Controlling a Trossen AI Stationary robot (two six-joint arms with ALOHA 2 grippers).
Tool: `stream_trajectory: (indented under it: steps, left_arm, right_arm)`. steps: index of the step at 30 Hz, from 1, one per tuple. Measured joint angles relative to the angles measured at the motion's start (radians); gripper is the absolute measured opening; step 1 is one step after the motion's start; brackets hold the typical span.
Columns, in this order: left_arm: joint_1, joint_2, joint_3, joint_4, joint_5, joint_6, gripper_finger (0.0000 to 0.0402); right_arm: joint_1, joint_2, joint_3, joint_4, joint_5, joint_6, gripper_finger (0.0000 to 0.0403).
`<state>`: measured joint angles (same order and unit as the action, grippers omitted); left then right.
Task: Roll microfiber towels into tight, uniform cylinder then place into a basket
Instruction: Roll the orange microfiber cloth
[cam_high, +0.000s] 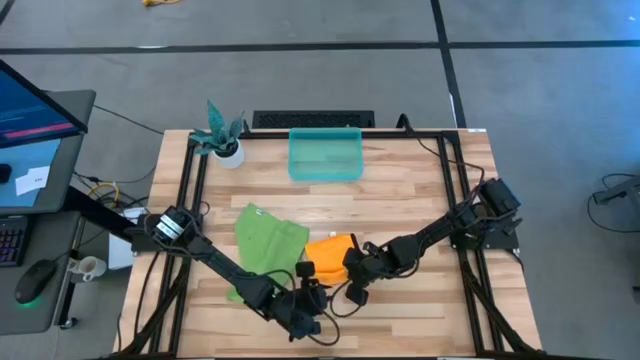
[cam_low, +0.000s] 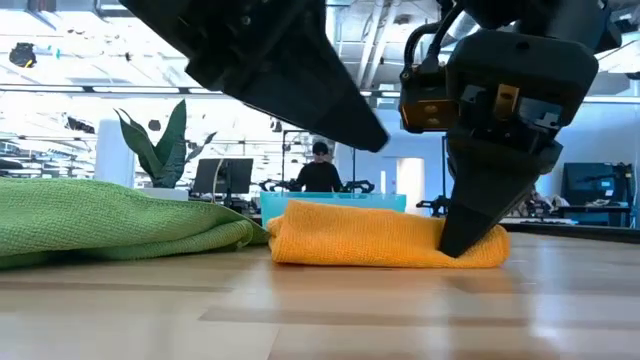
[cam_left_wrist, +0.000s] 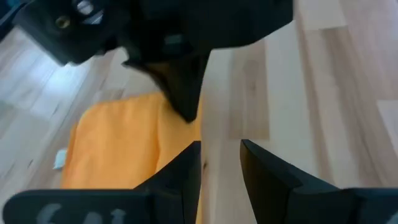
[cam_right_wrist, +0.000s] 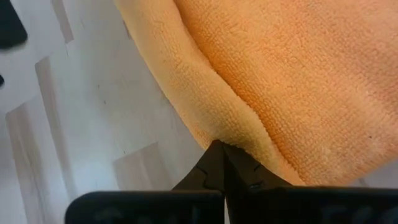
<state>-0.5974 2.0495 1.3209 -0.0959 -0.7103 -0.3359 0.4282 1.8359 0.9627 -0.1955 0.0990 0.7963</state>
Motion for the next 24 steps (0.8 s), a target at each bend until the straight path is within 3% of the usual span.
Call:
stream_trajectory:
  steps: [5, 14, 24]
  left_arm:
    - [0.03, 0.0, -0.061, 0.156, 0.068, 0.082, 0.0087]
    - [0.131, 0.001, -0.107, 0.184, 0.224, 0.086, 0.0019]
    - [0.186, 0.0, -0.153, 0.179, 0.234, 0.034, 0.0002]
  right_arm:
    - [0.002, 0.0, 0.0, 0.002, -0.001, 0.0, 0.0014]
    - [0.002, 0.001, -0.001, 0.002, -0.001, -0.001, 0.0014]
    - [0.002, 0.001, -0.001, 0.002, -0.002, -0.001, 0.0015]
